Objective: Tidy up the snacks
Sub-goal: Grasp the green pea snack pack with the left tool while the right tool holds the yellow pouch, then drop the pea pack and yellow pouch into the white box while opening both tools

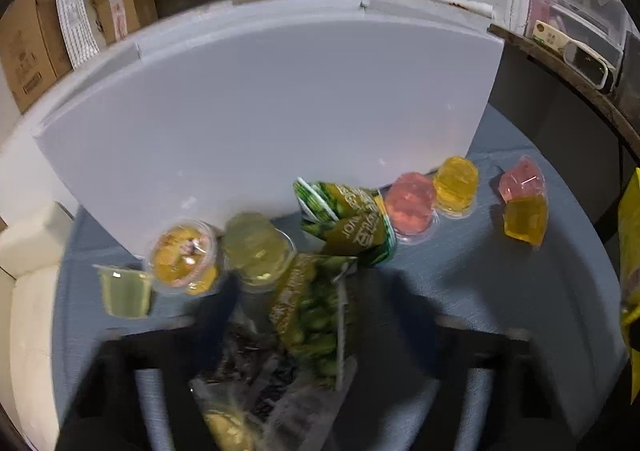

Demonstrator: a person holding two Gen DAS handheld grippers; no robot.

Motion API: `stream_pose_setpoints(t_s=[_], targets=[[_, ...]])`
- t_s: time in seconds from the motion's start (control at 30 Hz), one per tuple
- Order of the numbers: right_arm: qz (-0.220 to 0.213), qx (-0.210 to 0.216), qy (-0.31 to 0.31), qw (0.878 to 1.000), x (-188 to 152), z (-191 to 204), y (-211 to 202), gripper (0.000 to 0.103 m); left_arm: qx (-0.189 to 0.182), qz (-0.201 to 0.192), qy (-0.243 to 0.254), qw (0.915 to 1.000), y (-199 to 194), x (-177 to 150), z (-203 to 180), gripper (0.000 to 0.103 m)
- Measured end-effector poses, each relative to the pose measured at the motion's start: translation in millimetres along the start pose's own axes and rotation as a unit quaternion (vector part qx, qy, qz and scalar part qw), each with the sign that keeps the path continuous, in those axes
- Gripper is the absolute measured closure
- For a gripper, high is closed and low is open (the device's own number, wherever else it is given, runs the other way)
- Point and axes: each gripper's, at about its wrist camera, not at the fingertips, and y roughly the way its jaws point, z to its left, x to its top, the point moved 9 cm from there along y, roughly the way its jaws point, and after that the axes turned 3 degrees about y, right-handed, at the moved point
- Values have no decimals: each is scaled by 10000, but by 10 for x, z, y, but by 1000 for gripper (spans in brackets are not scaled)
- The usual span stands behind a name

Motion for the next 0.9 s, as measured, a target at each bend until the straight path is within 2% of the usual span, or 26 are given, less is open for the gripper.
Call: stream_pose_setpoints(t_s=[0.03,0.2,0.33,0.47,0.67,0.9], targets=[[-9,8,17,10000,-2,-8,-12,31,57,23,-8,10000,12,-3,7,54],[-51,37,77,10000,10,-17,-30,31,-73,-67,-94,9999,-75,9,22,60],[-73,95,104,9999,18,10,-28,31,-140,-242,-112,9995,-288,-28,53,63],[-129,139,122,9997,51,33,-38,31,-170,-577,-186,9980,-651,-29,71,64],[-317,249,91,9991,240,121,-71,31,-167,-1115,-262,9933,-1255,233,152,64],[-576,392,111,9975,651,225,-80,31,-126,-1501,-232,9883,-1606,578,315,65]])
